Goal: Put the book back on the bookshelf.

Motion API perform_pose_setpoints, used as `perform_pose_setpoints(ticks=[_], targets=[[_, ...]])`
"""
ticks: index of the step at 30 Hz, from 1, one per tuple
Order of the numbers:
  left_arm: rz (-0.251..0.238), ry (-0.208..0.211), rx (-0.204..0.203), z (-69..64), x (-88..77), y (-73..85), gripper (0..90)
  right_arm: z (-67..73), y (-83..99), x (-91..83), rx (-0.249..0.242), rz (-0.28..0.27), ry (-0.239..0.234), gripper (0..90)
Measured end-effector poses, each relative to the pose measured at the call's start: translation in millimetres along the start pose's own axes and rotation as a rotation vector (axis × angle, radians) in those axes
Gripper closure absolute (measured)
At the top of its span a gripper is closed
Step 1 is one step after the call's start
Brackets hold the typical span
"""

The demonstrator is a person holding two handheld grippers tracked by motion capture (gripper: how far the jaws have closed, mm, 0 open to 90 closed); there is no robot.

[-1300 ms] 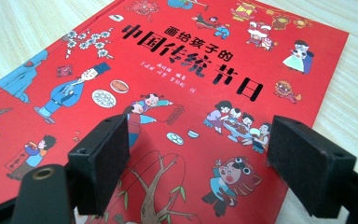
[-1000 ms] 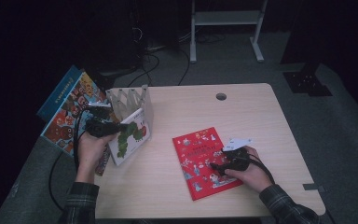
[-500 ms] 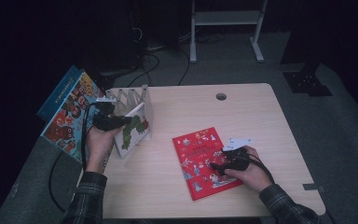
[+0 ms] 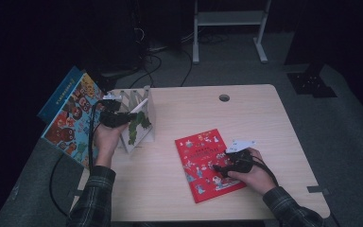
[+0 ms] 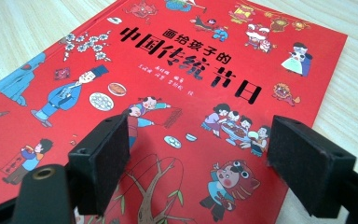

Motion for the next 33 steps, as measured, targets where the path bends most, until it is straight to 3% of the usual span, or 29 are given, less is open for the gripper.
perform_pose_setpoints(ticks=[12, 16, 24, 33], targets=[[0.075, -0.017, 0.014, 1.4, 7.6, 4.1, 75.9, 0.0, -0.1, 0.2, -0.001, 0.000, 0.002, 19.9], [0.064, -0.009, 0.013, 0.9, 6.4, 5.1, 74.6, 0.2, -0.1, 0.3, 0.001, -0.001, 0.002, 20.0], [0.078, -0.055, 0.043, -1.2, -11.2, 11.8, 60.1, 0.3, 0.1, 0.2, 0.001, -0.002, 0.003, 20.0], [0.086, -0.047, 0.029, 2.7, -26.3, 33.2, 49.3, 0.0, -0.2, 0.2, -0.002, 0.001, 0.003, 20.0]])
Point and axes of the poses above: each handheld gripper's, and its own axes: x roughly forward along the jaws, y roughly out of its underside, z roughly to its left, the point moved 1 cm from there along x, roughly forward along the jaws, and after that the axes turned 6 degrees about y, right-handed, at the moved point
